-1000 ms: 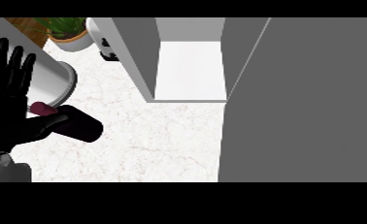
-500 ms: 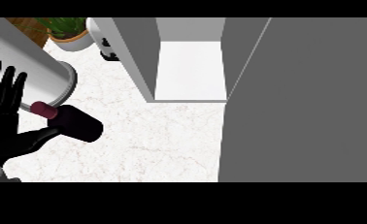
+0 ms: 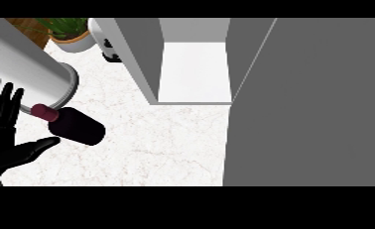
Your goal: Pick up the wine, place it into the cabinet and close the cabinet
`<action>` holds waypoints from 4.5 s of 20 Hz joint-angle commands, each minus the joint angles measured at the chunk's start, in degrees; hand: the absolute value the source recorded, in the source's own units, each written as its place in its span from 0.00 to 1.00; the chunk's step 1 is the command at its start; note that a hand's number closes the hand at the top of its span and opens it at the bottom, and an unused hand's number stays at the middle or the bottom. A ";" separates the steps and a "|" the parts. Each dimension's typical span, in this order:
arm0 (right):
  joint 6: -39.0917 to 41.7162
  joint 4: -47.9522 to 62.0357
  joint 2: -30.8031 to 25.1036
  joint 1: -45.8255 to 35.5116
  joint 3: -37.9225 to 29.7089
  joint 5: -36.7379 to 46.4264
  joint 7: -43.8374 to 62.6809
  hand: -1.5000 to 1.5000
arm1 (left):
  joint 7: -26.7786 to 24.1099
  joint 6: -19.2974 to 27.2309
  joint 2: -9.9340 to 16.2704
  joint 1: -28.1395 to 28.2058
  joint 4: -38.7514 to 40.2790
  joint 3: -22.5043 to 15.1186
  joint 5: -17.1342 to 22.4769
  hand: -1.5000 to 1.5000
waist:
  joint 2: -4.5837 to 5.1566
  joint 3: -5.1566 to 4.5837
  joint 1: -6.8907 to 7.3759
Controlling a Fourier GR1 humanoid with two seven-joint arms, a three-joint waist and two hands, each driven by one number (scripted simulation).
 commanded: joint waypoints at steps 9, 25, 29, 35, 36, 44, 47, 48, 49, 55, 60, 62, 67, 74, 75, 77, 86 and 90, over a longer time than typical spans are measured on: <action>1.33 1.62 -0.45 -1.97 -2.35 -1.93 0.29 0.00 | -8.54 -4.31 1.25 -1.92 14.85 2.40 -0.64 0.00 | 0.03 0.01 0.00; 1.52 -2.90 2.85 4.95 3.96 2.80 -1.27 0.00 | -22.55 -9.65 2.82 -5.93 37.07 2.57 -3.95 0.00 | 0.02 0.00 -0.30; 1.96 1.44 1.81 0.62 1.85 2.25 -1.59 0.00 | -29.25 -12.44 4.44 -6.57 45.16 3.78 -4.59 0.00 | 0.09 -0.01 -0.26; 0.74 1.24 2.98 0.26 3.07 3.11 -1.47 0.00 | -30.25 -12.57 4.88 -9.50 50.78 2.45 -5.89 0.00 | 0.12 -0.02 -0.30; 1.92 -0.64 -0.87 -2.15 -2.56 -1.87 2.43 0.00 | -34.27 -13.94 4.57 -8.63 53.19 2.60 -6.34 0.00 | 0.16 -0.03 -0.37; 0.68 2.33 0.79 -3.77 -0.85 1.46 1.09 0.00 | -39.55 -15.32 7.66 -16.05 67.97 3.30 -7.07 0.00 | 0.16 -0.04 -0.33; 1.78 0.64 0.69 -1.13 -1.35 0.46 0.27 0.00 | -45.93 -16.24 8.69 -19.70 77.83 4.23 -7.88 0.00 | 0.24 -0.08 -0.71; -0.55 -3.04 1.74 -1.78 2.17 2.65 4.60 0.00 | -44.57 -16.26 6.94 -15.81 72.66 3.10 -6.96 0.00 | 0.09 -0.04 -0.29; 1.26 2.78 0.76 -4.22 -0.16 2.37 0.48 0.00 | -48.66 -17.17 8.84 -20.35 80.70 4.40 -7.83 0.00 | 0.28 -0.10 -0.61; 1.72 -2.36 0.96 0.32 0.49 1.36 1.47 0.00 | -47.82 -22.39 9.11 -23.40 84.87 5.00 -5.56 0.00 | 0.26 -0.10 -0.83; 2.47 0.71 1.27 0.09 -0.70 1.06 -1.38 0.00 | -53.26 -22.00 6.97 -22.11 87.00 3.72 -6.79 0.00 | 0.28 -0.10 -0.77; 0.78 -3.39 1.84 0.69 1.17 2.02 2.30 0.00 | -50.73 -24.21 8.83 -22.43 86.72 3.99 -5.82 0.00 | 0.19 -0.09 -0.67; 1.53 2.01 1.12 -2.51 -1.76 0.66 -0.06 0.00 | -50.26 -23.91 8.01 -23.69 86.64 3.56 -5.54 1.00 | 0.19 -0.06 -0.50; 2.36 -0.03 0.65 -0.98 -1.82 0.32 0.09 0.00 | -54.42 -22.94 6.13 -24.51 88.26 2.54 -7.06 1.00 | 0.38 -0.16 -1.10; 4.53 -0.73 -0.62 1.89 -4.13 -2.09 -1.30 0.00 | -55.18 -23.09 6.18 -22.89 87.28 1.51 -7.78 1.00 | 0.24 -0.09 -0.89; 1.67 -1.68 1.62 -0.57 1.30 3.46 1.06 0.00 | -56.24 -21.24 5.82 -23.62 88.78 1.20 -8.53 1.00 | 0.35 -0.16 -0.94; 0.97 -0.84 1.95 -1.02 0.88 2.59 2.40 0.00 | -61.24 -23.46 -1.95 -14.03 80.26 -6.19 -12.75 1.00 | -0.13 -0.01 0.19; 2.03 0.71 1.42 -0.55 -0.18 3.52 -0.09 0.00 | -61.19 -27.23 -1.45 -9.65 74.89 -7.71 -12.07 1.00 | -0.17 0.03 0.50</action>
